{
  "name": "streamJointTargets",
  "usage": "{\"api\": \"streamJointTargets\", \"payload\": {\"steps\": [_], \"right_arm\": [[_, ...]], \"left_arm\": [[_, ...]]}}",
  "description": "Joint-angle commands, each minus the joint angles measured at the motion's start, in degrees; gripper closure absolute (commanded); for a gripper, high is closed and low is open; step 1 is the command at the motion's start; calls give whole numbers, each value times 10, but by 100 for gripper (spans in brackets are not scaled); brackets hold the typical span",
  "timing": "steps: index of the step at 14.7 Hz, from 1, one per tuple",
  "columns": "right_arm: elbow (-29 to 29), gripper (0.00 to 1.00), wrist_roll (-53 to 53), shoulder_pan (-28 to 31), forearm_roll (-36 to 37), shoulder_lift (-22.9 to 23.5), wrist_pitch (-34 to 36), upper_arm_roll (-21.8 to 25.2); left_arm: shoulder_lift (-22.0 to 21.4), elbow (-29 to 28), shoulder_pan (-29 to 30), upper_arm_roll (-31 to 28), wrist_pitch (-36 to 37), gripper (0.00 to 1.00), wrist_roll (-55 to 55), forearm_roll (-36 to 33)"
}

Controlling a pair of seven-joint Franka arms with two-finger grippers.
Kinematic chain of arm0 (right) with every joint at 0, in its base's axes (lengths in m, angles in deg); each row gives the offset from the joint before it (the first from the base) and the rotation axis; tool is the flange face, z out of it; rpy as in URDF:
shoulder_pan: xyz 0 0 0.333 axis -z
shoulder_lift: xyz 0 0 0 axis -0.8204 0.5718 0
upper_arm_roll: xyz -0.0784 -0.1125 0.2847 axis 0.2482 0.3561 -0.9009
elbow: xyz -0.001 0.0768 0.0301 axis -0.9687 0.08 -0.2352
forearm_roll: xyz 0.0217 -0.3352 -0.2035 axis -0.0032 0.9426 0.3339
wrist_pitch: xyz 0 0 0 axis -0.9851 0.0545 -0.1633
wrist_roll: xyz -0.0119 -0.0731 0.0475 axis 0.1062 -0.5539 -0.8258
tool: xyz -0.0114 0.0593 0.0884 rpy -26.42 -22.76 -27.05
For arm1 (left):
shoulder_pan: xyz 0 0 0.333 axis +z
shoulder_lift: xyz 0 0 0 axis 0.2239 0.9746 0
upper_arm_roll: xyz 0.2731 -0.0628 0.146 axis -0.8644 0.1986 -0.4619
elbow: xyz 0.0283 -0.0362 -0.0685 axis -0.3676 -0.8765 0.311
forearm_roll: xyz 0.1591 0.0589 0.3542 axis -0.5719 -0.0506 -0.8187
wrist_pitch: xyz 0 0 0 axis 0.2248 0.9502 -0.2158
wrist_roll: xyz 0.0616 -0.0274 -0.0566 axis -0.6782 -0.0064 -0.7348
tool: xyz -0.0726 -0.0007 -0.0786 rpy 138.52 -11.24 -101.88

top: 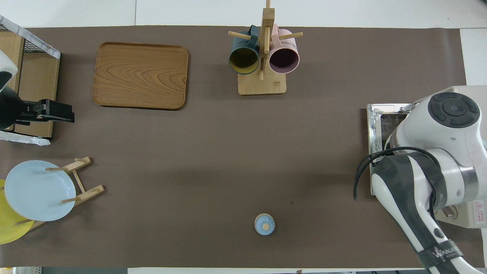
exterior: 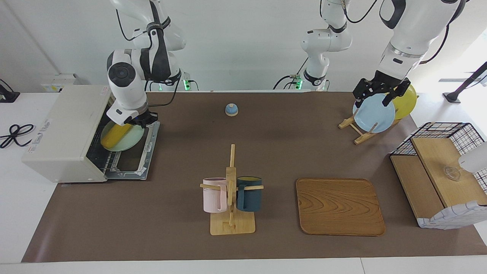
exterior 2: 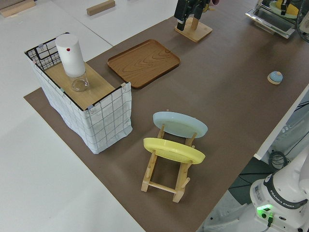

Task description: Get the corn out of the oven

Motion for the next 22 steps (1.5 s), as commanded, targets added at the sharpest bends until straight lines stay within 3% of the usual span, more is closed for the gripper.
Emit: {"api": "streamJointTargets", "payload": {"steps": [1, 4, 6, 10, 14, 18, 22], "right_arm": [[-16, 100, -41, -42, 7, 1, 21, 0], [-62, 100, -142, -135, 6, 24, 37, -4], [-136, 100, -199, -175, -3, 74, 67, -5], [-209, 100, -265, -244, -7, 125, 70, -5], [-370, 100, -395, -322, -9, 268, 112, -6], [-360, 100, -455, -362, -31, 310, 20, -7], [-279, 100, -461, -360, -32, 299, -64, -7]], "left_arm": [[-12, -15, 2, 3, -10, 0, 2, -1], [-12, -20, 2, 3, -13, 0, 3, -1], [-12, -23, 3, 3, -15, 0, 7, -1], [-12, -34, 5, 3, -26, 0, 9, -1], [-14, -54, 9, 0, -36, 0, 41, -1], [-12, -61, 27, -2, -53, 0, 75, -1], [-6, -78, 49, -3, -78, 0, 124, -1]]}}
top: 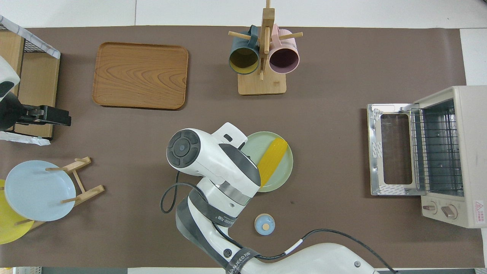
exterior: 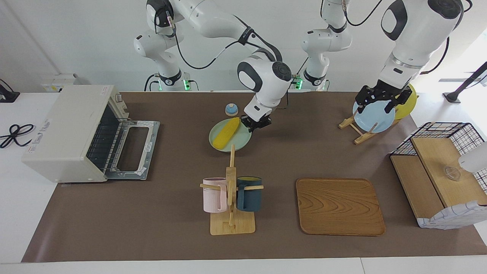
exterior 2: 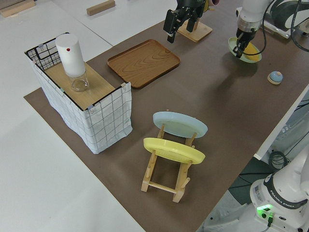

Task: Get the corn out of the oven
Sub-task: 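Lower the green plate onto the table center with the right gripper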

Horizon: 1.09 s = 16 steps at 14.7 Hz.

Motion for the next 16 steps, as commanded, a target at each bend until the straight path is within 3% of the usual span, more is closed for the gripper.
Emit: {"api": "streamJointTargets", "payload": {"steps": [1, 5, 7, 10, 13, 16], "right_arm": [[75, 100, -8, 12, -9, -29, -70, -1], [84, 100, -14, 32, -22, -30, -83, -2], [84, 77, -7, 35, -49, -29, -89, -1], [75, 54, -6, 34, -50, -27, -112, -2], [41, 52, -1, 45, -51, -34, -98, -2], [43, 53, 72, 96, -65, -81, -52, -1]], "left_arm": [[-8, -30, 20, 4, -31, 0, 41, -1], [-8, -49, 23, 4, -51, 0, 56, -1], [-8, -49, 23, 4, -53, 0, 57, 0], [-7, -49, 22, 4, -53, 0, 57, 7], [-6, -49, 18, 4, -60, 0, 57, 15], [-1, -49, 6, 5, -67, 0, 57, 20]]}}
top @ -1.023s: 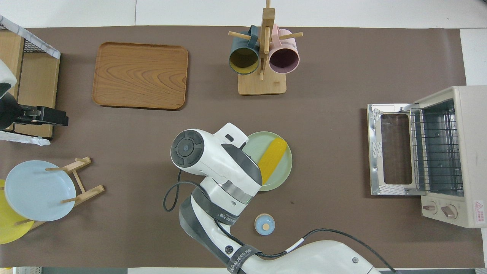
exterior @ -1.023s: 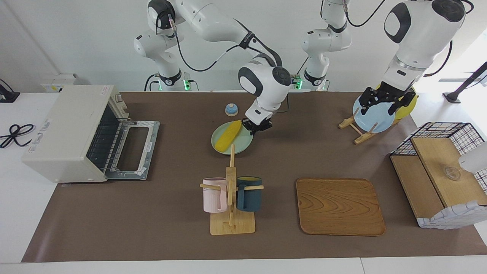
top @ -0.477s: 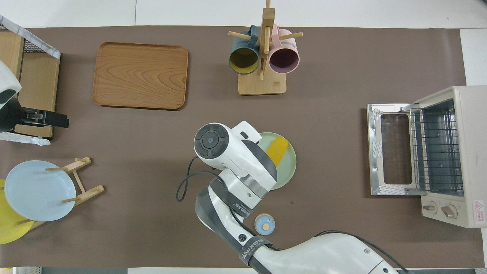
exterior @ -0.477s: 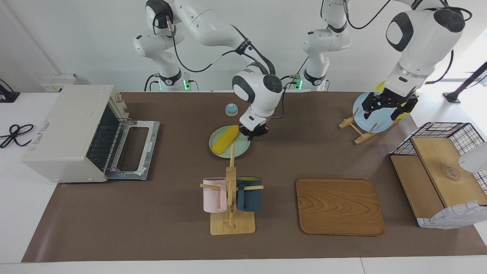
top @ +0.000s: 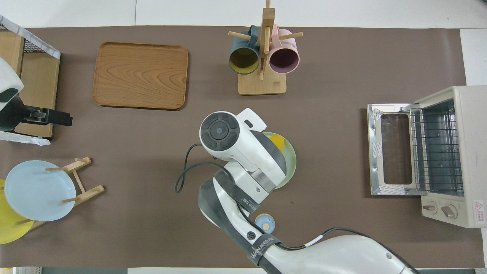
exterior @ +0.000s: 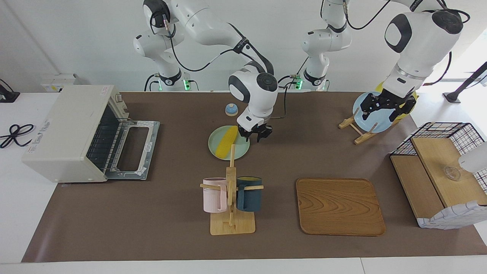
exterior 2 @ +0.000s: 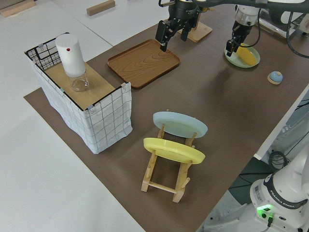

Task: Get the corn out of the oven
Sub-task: 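Lower the green plate onto the table center with the right gripper, then withdraw the right gripper toward the oven while the left gripper reaches the corn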

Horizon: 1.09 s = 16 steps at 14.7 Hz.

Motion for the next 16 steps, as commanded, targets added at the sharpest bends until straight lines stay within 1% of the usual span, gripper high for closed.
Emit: {"api": "streamJointTargets", "payload": {"steps": [1, 3, 5, 7, 8, 9, 10, 11, 12, 13, 14, 15, 16], "right_arm": [[11, 53, 73, 60, -30, -60, 53, -4], [11, 52, 115, 96, -31, -90, 102, -4], [15, 52, 160, 128, -31, -114, 143, -3], [28, 54, 187, 146, -24, -135, 183, -2], [45, 61, 196, 151, -19, -142, 190, -1], [74, 69, 200, 164, -12, -154, 186, -1], [114, 79, 208, 176, -4, -170, 174, -1], [160, 88, 218, 181, 6, -187, 142, -1], [214, 94, 225, 184, 19, -206, 105, -1], [277, 97, 227, 191, 27, -229, 55, -1], [329, 98, 231, 198, 43, -247, 11, -1], [361, 100, 244, 215, 63, -258, -13, -1], [381, 100, 263, 241, 70, -263, -28, -1]], "left_arm": [[0, -12, -16, -1, -16, 0, 10, 9], [6, -13, -33, -1, -16, 0, 15, 11], [28, -16, -63, -1, -20, 0, 17, 19], [41, -29, -105, -2, -51, 0, 9, 52], [42, -34, -121, -2, -56, 0, 8, 59], [50, -37, -135, -2, -58, 0, 3, 61], [55, -41, -156, -2, -64, 0, 2, 62], [56, -53, -174, -2, -79, 0, -4, 72], [57, -63, -193, -2, -102, 0, -15, 89], [65, -69, -216, -2, -124, 0, -23, 95], [77, -67, -239, -2, -132, 0, -24, 95], [82, -66, -259, -2, -135, 0, -24, 95], [85, -66, -275, -2, -139, 0, -23, 97]]}}
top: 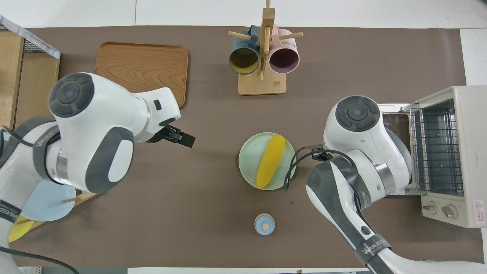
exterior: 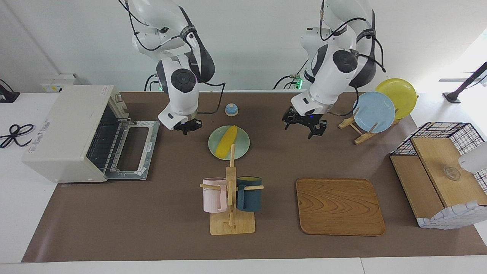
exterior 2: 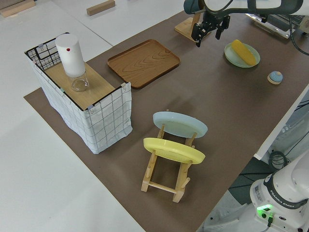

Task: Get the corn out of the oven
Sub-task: 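Withdraw the right gripper toward the oven while the left gripper reaches the corn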

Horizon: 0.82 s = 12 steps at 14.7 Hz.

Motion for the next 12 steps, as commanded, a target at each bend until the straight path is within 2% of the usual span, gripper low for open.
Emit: {"api": "streamJointTargets", "payload": {"steps": [1, 3, 5, 8, 10, 12], "right_arm": [[94, 100, 65, 68, 17, -56, -61, -4], [121, 100, 91, 112, 17, -61, -91, -4], [152, 100, 92, 125, 20, -65, -132, -3], [162, 100, 89, 120, 22, -72, -138, -5], [162, 100, 89, 122, 22, -71, -142, -5], [163, 100, 90, 126, 22, -72, -138, -5]], "left_arm": [[13, -9, -47, -9, -36, 0, -5, 25], [36, -9, -94, -9, -73, 0, -43, 53], [62, -6, -136, -9, -112, 0, -90, 53], [108, 16, -200, -11, -144, 0, -158, 48], [160, 69, -213, -12, -148, 0, -181, 28], [192, 129, -210, -16, -116, 0, -189, 21]]}}
